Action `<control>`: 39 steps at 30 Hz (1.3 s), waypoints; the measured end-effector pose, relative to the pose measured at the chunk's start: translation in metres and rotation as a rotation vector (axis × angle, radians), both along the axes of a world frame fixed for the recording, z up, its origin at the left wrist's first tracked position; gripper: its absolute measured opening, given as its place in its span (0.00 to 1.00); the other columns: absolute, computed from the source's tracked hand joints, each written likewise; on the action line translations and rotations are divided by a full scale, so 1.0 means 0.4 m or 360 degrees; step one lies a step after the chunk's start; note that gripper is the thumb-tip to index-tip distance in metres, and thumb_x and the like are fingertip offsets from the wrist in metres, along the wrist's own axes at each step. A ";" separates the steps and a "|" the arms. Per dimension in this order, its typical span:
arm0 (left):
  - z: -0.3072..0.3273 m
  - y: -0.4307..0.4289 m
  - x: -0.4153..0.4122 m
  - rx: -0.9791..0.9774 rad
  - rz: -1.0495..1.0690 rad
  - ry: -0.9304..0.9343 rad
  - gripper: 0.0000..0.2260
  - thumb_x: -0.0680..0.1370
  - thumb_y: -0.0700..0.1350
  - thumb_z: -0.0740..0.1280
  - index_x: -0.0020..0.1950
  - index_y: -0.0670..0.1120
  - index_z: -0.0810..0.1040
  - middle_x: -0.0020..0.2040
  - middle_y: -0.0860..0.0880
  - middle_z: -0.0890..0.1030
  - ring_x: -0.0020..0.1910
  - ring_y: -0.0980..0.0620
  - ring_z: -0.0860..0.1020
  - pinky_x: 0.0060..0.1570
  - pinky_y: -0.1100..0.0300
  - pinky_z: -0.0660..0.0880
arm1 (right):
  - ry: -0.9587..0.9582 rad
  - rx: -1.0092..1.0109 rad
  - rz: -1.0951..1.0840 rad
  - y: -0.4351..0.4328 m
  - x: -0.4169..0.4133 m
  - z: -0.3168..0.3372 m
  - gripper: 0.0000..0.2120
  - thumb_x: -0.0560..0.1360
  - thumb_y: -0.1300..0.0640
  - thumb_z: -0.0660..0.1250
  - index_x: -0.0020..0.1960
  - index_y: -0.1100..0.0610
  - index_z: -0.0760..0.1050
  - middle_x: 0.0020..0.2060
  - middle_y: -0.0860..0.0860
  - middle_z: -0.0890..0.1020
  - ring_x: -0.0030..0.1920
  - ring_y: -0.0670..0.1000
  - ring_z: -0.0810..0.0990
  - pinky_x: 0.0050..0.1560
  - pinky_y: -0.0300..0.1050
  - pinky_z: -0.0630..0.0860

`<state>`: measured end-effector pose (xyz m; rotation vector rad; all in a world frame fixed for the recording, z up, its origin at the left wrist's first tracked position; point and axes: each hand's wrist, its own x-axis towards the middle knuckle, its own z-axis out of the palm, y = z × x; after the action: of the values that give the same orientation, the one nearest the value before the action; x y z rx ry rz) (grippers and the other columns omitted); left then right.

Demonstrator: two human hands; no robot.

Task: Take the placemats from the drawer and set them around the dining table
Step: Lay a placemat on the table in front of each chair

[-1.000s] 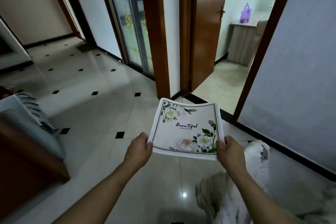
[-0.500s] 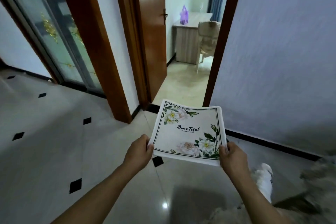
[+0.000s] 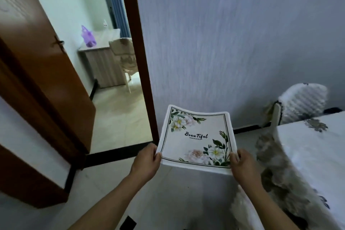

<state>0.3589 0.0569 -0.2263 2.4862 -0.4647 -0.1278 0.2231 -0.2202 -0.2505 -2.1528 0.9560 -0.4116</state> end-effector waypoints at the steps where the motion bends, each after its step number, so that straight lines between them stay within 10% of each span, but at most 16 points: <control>1: 0.005 -0.028 0.036 0.0004 -0.0010 0.0002 0.06 0.78 0.48 0.63 0.43 0.48 0.70 0.38 0.51 0.77 0.37 0.53 0.74 0.33 0.57 0.67 | 0.0007 -0.0008 -0.0024 -0.024 0.030 -0.003 0.13 0.78 0.56 0.62 0.36 0.60 0.69 0.28 0.57 0.73 0.29 0.55 0.71 0.32 0.48 0.67; 24: 0.010 -0.842 0.877 -0.0064 -0.1172 -0.0003 0.07 0.77 0.47 0.66 0.41 0.46 0.72 0.36 0.50 0.77 0.36 0.50 0.75 0.34 0.57 0.69 | -0.0046 -0.0033 -0.1162 -0.428 0.476 0.060 0.11 0.77 0.55 0.63 0.37 0.57 0.72 0.30 0.53 0.77 0.31 0.51 0.75 0.33 0.46 0.72; 39: 0.036 -1.565 0.705 -0.0034 -0.2150 -0.0053 0.07 0.79 0.47 0.63 0.42 0.50 0.69 0.34 0.54 0.71 0.34 0.55 0.70 0.33 0.60 0.62 | -0.0127 -0.0036 -0.2157 -0.727 0.293 0.014 0.17 0.76 0.59 0.65 0.32 0.59 0.63 0.25 0.55 0.68 0.27 0.53 0.65 0.29 0.46 0.59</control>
<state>0.6407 -0.5692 -0.2120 1.7205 -2.0217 -0.5803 0.3404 -0.5108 -0.2449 -1.1712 2.2468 -1.0933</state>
